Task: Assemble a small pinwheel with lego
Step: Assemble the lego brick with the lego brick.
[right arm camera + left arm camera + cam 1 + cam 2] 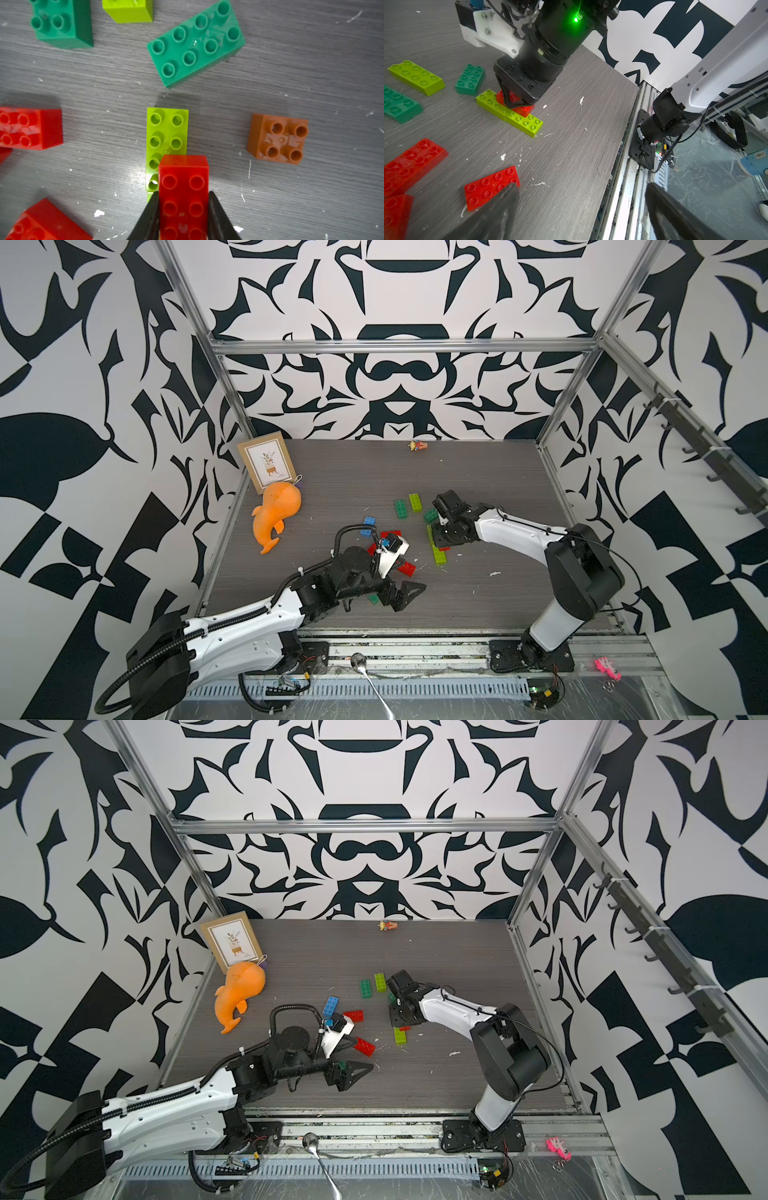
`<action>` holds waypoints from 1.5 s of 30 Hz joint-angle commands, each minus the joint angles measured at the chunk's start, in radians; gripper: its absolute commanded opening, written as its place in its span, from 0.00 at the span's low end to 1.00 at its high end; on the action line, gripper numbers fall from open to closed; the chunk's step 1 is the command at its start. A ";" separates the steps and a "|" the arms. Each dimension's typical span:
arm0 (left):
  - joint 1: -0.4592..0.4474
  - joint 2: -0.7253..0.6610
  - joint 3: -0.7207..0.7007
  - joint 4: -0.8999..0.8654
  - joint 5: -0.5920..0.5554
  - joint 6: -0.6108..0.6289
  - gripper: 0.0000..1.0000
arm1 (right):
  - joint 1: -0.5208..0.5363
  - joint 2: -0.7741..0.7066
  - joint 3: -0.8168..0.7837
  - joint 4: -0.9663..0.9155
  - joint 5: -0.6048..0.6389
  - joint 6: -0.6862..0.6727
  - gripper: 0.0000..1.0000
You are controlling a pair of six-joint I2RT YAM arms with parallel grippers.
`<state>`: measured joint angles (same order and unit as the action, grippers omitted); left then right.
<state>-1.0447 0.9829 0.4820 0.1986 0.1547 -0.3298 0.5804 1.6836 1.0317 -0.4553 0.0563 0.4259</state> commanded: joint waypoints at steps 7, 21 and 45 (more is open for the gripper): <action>0.005 -0.012 -0.011 0.018 0.018 -0.014 0.99 | 0.012 0.075 -0.047 -0.082 0.021 0.058 0.00; 0.005 -0.033 -0.014 0.006 0.004 -0.017 0.99 | 0.055 0.084 -0.052 -0.060 0.054 0.091 0.00; 0.005 -0.022 -0.010 -0.011 -0.036 -0.012 0.99 | 0.010 -0.095 -0.068 -0.082 0.044 0.057 0.00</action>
<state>-1.0447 0.9615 0.4816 0.1951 0.1314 -0.3405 0.5907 1.6089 0.9661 -0.5209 0.1093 0.4793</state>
